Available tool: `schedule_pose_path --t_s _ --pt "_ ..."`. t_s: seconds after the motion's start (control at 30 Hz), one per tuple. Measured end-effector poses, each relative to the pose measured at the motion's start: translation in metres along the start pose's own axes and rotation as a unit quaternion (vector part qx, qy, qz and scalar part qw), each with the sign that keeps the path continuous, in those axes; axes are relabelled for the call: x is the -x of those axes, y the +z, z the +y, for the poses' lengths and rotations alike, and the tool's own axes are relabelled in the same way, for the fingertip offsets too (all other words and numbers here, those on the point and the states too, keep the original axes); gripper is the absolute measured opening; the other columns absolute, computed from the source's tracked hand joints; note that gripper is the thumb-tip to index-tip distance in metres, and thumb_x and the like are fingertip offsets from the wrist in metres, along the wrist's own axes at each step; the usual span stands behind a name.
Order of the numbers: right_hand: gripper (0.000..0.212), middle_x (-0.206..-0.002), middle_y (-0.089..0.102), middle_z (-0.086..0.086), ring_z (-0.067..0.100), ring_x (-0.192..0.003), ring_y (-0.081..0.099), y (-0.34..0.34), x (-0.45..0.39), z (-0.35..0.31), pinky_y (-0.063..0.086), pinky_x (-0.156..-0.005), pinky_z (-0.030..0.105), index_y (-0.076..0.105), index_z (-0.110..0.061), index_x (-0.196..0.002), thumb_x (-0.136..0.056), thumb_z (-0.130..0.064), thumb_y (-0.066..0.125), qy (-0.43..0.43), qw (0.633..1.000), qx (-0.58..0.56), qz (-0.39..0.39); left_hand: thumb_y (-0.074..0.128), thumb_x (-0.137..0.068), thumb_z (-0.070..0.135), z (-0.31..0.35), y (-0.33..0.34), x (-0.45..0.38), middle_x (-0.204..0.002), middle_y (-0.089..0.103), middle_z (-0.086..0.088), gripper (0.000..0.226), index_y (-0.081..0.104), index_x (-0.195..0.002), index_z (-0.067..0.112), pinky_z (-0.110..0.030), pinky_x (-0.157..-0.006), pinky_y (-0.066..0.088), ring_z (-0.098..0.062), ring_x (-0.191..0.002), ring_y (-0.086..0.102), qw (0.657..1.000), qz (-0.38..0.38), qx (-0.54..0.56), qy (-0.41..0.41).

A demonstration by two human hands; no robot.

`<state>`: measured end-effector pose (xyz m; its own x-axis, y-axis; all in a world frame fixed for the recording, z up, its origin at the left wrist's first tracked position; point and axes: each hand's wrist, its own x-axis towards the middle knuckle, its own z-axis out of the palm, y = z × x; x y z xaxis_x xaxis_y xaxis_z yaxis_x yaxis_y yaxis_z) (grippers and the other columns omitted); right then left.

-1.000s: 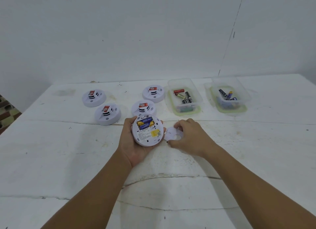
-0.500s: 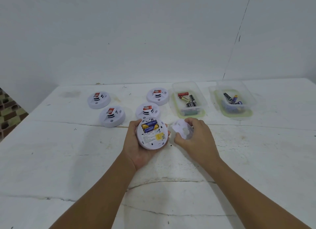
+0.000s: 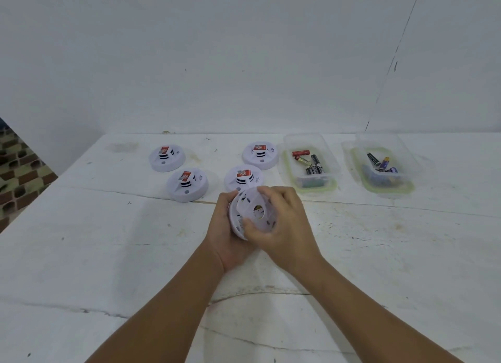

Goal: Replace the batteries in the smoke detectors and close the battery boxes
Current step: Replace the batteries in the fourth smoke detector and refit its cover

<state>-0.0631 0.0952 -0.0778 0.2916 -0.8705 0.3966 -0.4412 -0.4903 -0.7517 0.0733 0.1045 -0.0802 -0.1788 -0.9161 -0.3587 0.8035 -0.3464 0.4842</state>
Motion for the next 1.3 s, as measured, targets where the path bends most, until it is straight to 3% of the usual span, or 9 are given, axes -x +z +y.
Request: schedule_pose_path --t_s 0.07,0.27,0.4,0.57,0.87,1.0,1.13,1.3 --pt "0.072 -0.122 0.048 -0.008 0.013 -0.119 0.047 0.005 0.001 0.001 0.044 -0.096 0.023 0.059 -0.023 -0.14 -0.077 -0.058 0.064 0.011 1.0 0.013 0.005 0.051 -0.097 0.044 0.0 -0.001 -0.001 -0.11 0.07 -0.013 0.044 0.071 -0.116 0.009 -0.038 -0.086 0.058 -0.027 -0.1 0.07 1.0 0.0 -0.003 -0.002" --pt "0.079 -0.117 0.05 -0.007 0.015 -0.116 0.05 0.007 -0.001 0.004 0.05 -0.098 0.036 0.056 -0.026 -0.142 -0.074 -0.067 0.063 0.062 0.998 0.015 0.012 0.051 -0.098 0.045 0.0 -0.004 -0.003 -0.111 0.07 -0.013 0.045 0.071 -0.118 0.011 -0.037 -0.093 0.052 -0.028 -0.103 0.068 1.0 0.002 -0.017 -0.005" --pt "0.075 -0.113 0.049 -0.011 0.014 -0.111 0.054 0.006 -0.001 0.003 0.052 -0.096 0.038 0.059 -0.029 -0.139 -0.074 -0.065 0.072 0.086 0.996 -0.009 0.017 0.05 -0.097 0.046 0.0 -0.005 -0.005 -0.113 0.069 -0.014 0.046 0.07 -0.118 0.01 -0.037 -0.093 0.051 -0.028 -0.104 0.067 1.0 -0.004 -0.018 -0.012" --pt "0.066 -0.113 0.049 -0.012 0.014 -0.109 0.055 0.004 -0.008 0.005 0.052 -0.096 0.039 0.059 -0.03 -0.135 -0.078 -0.054 0.083 0.093 0.995 -0.02 0.005 0.047 -0.099 0.044 0.001 -0.003 -0.005 -0.112 0.072 -0.016 0.047 0.074 -0.113 0.008 -0.038 -0.082 0.06 -0.03 -0.1 0.072 1.0 -0.012 -0.007 -0.011" --pt "0.061 -0.106 0.048 -0.01 0.004 -0.095 0.054 0.004 -0.009 0.003 0.051 -0.087 0.029 0.062 -0.022 -0.123 -0.076 -0.052 0.085 0.117 0.993 -0.018 0.023 0.049 -0.1 0.045 0.001 -0.001 -0.005 -0.117 0.071 -0.017 0.048 0.07 -0.123 0.008 -0.04 -0.081 0.061 -0.03 -0.102 0.072 1.0 0.001 -0.01 -0.009" --pt "0.07 -0.107 0.049 -0.011 0.005 -0.094 0.057 0.003 -0.008 0.001 0.053 -0.089 0.034 0.064 -0.024 -0.123 -0.071 -0.07 0.072 0.104 0.995 -0.004 0.005 0.048 -0.101 0.044 0.0 0.0 -0.005 -0.113 0.07 -0.015 0.045 0.068 -0.121 0.009 -0.039 -0.08 0.061 -0.028 -0.101 0.071 1.0 0.005 -0.011 -0.01" --pt "0.057 -0.105 0.054 -0.009 0.001 -0.091 0.056 -0.001 -0.014 -0.001 0.049 -0.079 0.021 0.065 -0.025 -0.118 -0.075 -0.058 0.084 0.142 0.99 -0.027 0.001 0.048 -0.1 0.047 0.0 -0.001 -0.005 -0.122 0.068 -0.017 0.053 0.065 -0.135 0.011 -0.041 -0.081 0.06 -0.031 -0.103 0.071 1.0 0.016 -0.018 0.002" --pt "0.05 -0.109 0.057 -0.009 0.001 -0.092 0.056 -0.004 -0.019 -0.005 0.052 -0.084 0.028 0.063 -0.025 -0.114 -0.076 -0.049 0.087 0.143 0.989 -0.031 -0.023 0.048 -0.1 0.044 -0.002 0.005 -0.003 -0.113 0.07 -0.014 0.046 0.064 -0.13 0.013 -0.039 -0.075 0.061 -0.028 -0.096 0.071 1.0 0.019 -0.012 0.01"
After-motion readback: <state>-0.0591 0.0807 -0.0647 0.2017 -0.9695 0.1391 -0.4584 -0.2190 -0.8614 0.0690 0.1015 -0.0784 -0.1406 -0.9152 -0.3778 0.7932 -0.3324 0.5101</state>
